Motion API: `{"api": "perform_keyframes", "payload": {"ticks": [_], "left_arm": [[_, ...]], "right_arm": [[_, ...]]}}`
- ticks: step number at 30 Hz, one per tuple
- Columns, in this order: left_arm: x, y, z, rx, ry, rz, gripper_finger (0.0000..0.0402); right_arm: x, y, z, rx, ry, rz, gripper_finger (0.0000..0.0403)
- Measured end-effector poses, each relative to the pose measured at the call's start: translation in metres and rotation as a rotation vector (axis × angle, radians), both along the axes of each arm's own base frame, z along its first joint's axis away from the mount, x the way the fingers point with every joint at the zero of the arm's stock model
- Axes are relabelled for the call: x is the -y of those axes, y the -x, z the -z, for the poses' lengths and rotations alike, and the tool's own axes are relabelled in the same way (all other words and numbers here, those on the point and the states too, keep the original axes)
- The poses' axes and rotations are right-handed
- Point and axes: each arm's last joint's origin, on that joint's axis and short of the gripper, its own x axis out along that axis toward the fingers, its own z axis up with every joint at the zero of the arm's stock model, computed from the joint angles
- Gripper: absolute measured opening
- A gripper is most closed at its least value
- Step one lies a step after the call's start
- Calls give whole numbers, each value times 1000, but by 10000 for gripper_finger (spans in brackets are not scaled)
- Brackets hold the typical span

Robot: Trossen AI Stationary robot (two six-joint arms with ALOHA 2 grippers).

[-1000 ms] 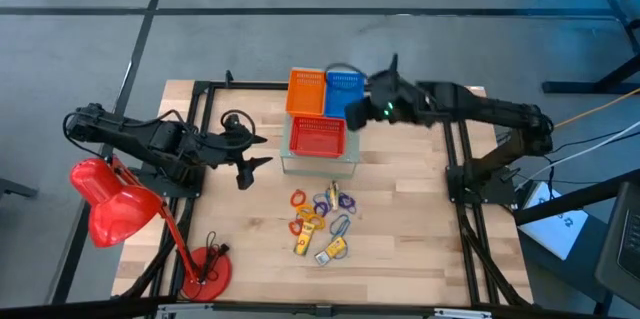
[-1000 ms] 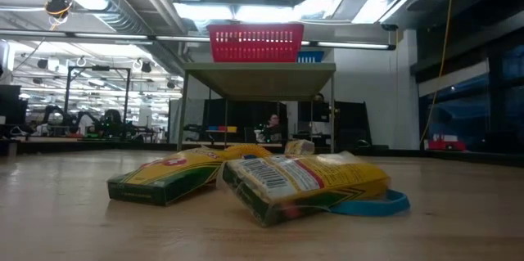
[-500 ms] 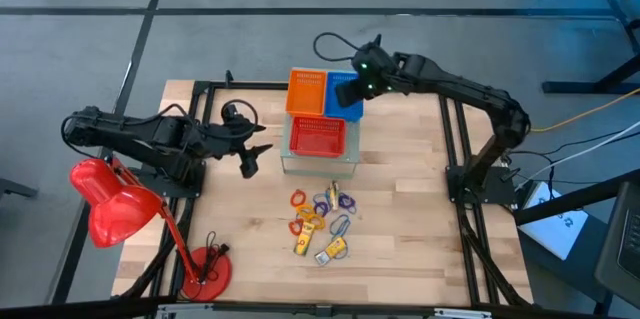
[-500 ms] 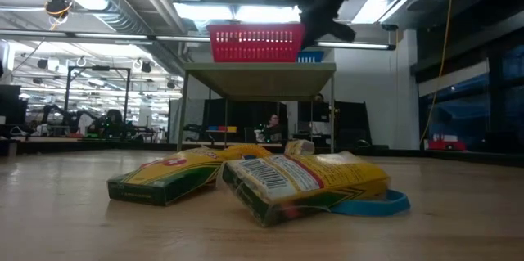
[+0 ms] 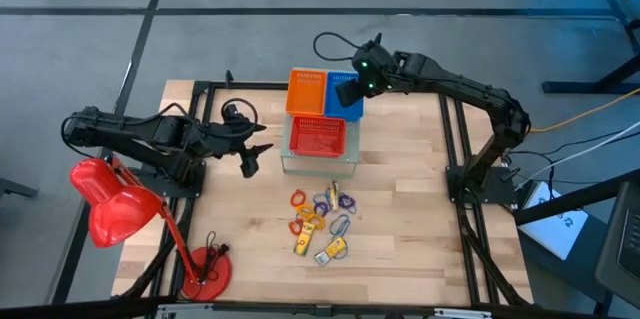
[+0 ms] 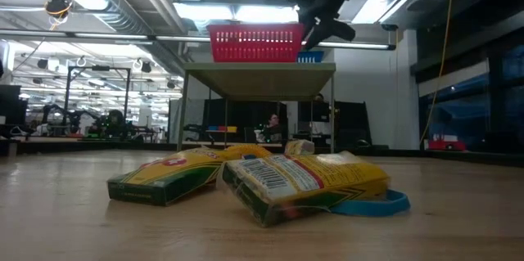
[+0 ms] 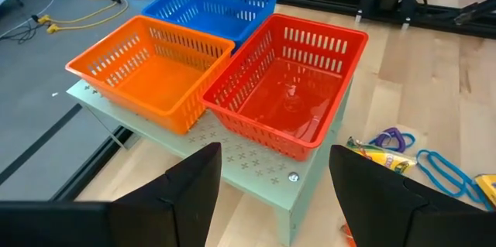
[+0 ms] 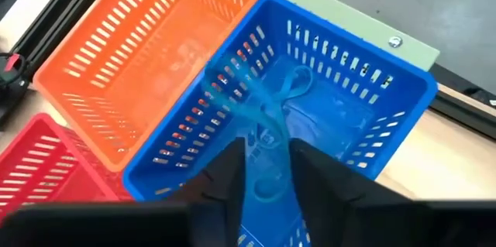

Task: Pick & Place Office Desk Supplies
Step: Put the blue rubber band into the blue bin

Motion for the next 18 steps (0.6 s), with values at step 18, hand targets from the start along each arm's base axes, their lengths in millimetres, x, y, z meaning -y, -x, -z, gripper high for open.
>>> {"api": "perform_keyframes", "payload": {"ticks": [18], "left_arm": [[4, 0, 0, -19, -20, 67, 239]], "right_arm": [[-98, 12, -66, 35, -37, -252, 162]]}}
